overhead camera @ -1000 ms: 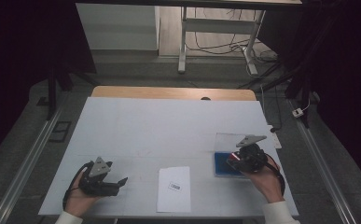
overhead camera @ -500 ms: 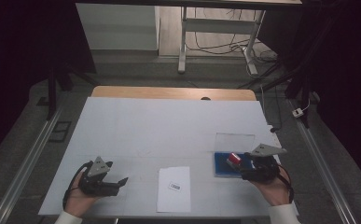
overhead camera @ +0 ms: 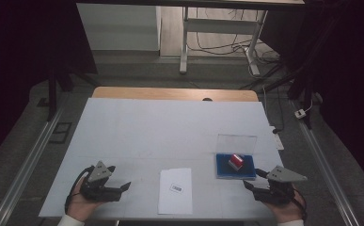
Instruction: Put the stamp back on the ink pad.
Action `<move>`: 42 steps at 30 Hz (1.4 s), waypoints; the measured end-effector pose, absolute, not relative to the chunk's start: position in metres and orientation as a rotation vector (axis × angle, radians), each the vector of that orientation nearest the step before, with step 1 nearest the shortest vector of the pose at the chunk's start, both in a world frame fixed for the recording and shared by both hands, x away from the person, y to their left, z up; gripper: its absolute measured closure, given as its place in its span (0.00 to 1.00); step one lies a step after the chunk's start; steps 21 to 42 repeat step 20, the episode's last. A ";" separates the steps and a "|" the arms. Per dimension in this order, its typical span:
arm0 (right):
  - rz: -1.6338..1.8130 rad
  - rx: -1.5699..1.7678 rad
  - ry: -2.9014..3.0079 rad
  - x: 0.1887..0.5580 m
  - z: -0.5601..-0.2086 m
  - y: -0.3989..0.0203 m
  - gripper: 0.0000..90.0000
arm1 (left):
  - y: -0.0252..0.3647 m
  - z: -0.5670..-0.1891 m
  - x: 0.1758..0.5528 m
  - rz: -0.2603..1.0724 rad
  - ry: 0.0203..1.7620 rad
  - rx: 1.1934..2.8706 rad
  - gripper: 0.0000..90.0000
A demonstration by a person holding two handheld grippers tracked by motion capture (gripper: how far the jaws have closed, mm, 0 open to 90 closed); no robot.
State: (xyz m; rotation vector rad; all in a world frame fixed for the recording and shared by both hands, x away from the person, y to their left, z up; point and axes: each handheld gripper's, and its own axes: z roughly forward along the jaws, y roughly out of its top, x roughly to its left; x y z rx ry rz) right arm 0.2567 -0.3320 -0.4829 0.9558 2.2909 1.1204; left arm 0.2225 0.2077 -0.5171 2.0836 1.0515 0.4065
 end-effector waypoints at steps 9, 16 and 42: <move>1.140 0.927 2.317 0.257 -0.490 -0.332 0.39 | 0.208 -0.517 0.223 0.408 1.052 2.082 0.19; 1.147 0.927 2.311 0.257 -0.491 -0.332 0.40 | 0.208 -0.517 0.223 0.412 1.054 2.080 0.19; 1.145 0.924 2.313 0.257 -0.490 -0.332 0.40 | 0.208 -0.516 0.222 0.418 1.055 2.077 0.19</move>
